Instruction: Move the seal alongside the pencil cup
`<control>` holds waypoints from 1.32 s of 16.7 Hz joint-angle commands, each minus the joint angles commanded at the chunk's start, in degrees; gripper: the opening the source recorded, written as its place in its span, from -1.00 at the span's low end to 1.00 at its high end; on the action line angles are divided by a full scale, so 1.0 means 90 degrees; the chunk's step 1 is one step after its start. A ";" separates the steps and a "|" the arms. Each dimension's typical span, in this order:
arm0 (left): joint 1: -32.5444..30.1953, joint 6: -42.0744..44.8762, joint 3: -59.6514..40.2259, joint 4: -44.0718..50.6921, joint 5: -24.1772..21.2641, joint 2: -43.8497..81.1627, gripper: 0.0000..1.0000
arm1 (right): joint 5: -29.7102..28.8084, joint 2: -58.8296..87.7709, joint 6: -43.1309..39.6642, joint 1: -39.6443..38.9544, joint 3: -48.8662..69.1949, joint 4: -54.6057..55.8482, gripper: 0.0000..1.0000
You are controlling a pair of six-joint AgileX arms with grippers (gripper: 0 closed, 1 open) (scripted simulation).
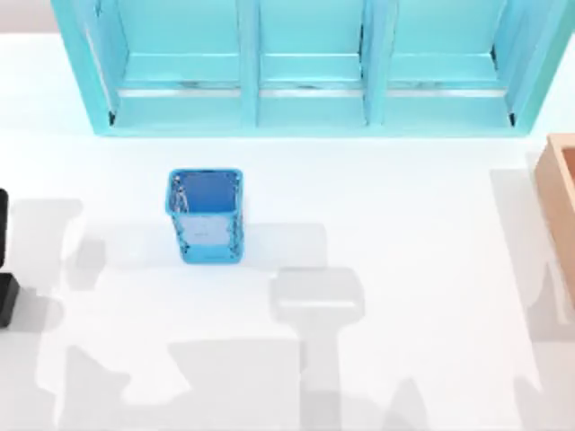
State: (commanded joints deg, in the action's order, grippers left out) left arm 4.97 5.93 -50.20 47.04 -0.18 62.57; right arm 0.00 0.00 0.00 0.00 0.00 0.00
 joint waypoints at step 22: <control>0.0326 0.0364 -0.3066 0.2606 0.0017 0.3898 1.00 | 0.0000 0.0000 0.0000 0.0000 0.0000 0.0000 1.00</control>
State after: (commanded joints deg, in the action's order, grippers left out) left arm 7.90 9.20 -77.79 70.49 -0.02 97.65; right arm 0.00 0.00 0.00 0.00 0.00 0.00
